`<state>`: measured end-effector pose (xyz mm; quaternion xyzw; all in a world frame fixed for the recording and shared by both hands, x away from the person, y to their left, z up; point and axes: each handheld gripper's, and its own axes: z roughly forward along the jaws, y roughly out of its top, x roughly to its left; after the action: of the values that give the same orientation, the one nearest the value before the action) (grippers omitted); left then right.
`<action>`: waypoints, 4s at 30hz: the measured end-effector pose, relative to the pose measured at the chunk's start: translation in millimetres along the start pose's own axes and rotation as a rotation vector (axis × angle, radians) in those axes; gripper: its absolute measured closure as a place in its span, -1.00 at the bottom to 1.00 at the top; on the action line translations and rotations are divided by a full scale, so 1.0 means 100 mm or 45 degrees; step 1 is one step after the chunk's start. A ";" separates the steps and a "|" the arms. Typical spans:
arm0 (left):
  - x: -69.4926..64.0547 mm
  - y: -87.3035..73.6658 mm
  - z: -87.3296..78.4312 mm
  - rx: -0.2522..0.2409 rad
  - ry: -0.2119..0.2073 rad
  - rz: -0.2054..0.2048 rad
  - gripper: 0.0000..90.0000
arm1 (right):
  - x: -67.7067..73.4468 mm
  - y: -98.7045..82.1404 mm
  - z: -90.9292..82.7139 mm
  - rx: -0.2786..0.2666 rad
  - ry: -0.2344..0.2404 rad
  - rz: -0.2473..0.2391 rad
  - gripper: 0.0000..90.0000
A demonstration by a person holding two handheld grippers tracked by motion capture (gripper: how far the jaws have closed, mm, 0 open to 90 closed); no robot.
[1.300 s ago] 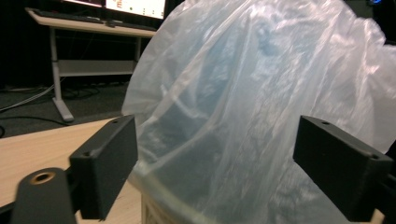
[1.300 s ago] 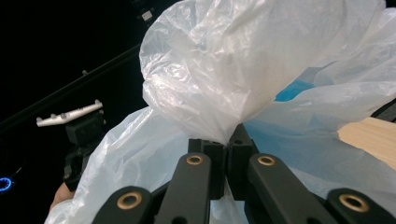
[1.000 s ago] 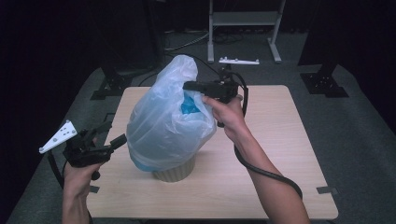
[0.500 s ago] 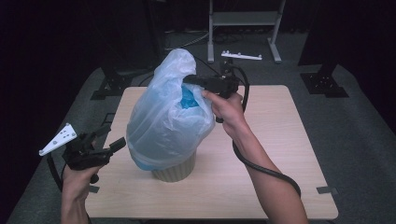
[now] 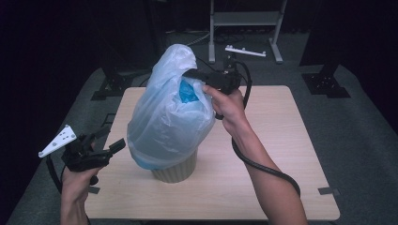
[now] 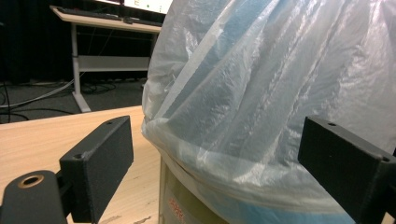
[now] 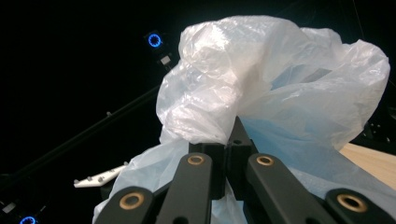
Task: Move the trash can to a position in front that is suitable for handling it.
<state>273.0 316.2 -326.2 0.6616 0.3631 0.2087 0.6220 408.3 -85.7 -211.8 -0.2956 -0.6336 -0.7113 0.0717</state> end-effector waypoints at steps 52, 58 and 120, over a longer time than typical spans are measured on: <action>0.05 -0.07 0.07 0.041 0.002 -0.021 -0.80 | 0.03 0.78 -1.24 -0.268 -0.351 -0.101 1.00; 0.03 -0.07 0.07 0.041 0.003 -0.021 -0.80 | -0.06 0.71 -1.33 -0.253 -0.382 -0.083 1.00; 0.03 -0.10 0.10 0.044 -0.010 -0.043 -0.80 | -1.32 -1.02 -0.72 0.172 -0.423 0.148 0.99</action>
<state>280.1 311.2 -338.3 0.6667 0.3753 0.1894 0.6154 444.2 -170.5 -368.4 -0.4397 -0.6650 -0.6032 0.0266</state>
